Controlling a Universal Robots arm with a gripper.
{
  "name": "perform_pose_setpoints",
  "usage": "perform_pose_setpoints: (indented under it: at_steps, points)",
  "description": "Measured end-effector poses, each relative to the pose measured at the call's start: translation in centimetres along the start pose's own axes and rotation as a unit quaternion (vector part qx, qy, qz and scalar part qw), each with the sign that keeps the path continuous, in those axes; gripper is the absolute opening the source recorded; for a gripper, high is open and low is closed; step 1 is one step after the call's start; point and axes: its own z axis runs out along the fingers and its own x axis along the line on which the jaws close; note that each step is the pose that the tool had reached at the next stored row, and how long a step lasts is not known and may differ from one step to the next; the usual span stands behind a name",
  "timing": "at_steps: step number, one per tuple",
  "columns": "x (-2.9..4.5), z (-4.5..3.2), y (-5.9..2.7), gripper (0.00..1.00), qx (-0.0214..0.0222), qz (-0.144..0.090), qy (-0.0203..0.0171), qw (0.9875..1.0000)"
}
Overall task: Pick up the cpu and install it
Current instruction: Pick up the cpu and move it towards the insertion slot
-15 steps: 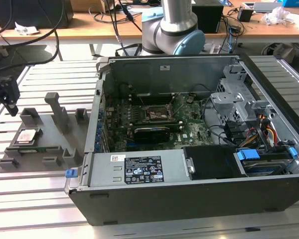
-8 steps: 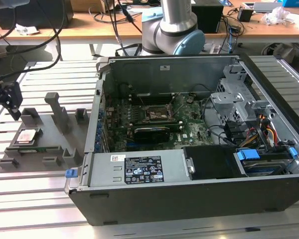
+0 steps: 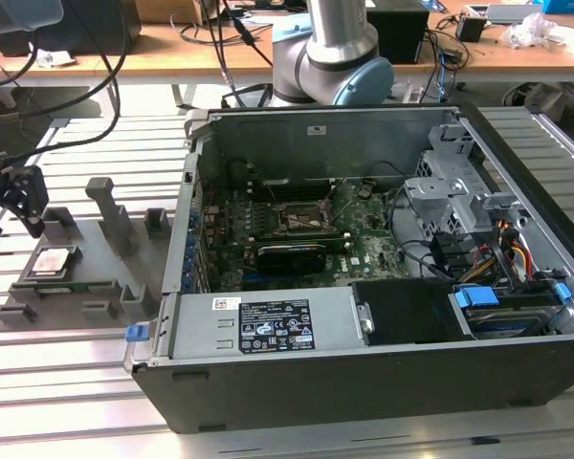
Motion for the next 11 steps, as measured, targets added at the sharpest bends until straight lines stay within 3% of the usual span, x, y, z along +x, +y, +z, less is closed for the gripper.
perform_pose_setpoints:
  at_steps: [11]
  points:
    - [0.03, 1.75, 0.03, 0.62, 0.0, 0.0, 0.0, 1.0]
